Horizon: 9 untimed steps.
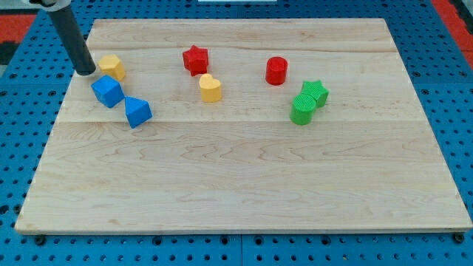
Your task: Push the blue triangle near to the yellow heart
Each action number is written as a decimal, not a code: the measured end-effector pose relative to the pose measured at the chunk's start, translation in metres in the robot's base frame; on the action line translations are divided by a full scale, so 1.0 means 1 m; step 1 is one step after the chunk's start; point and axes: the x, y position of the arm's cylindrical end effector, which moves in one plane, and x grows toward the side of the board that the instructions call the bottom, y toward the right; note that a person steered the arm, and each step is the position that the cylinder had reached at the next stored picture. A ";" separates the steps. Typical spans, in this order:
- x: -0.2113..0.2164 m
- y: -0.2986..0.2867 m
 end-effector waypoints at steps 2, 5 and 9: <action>0.015 0.069; 0.071 -0.031; 0.105 0.046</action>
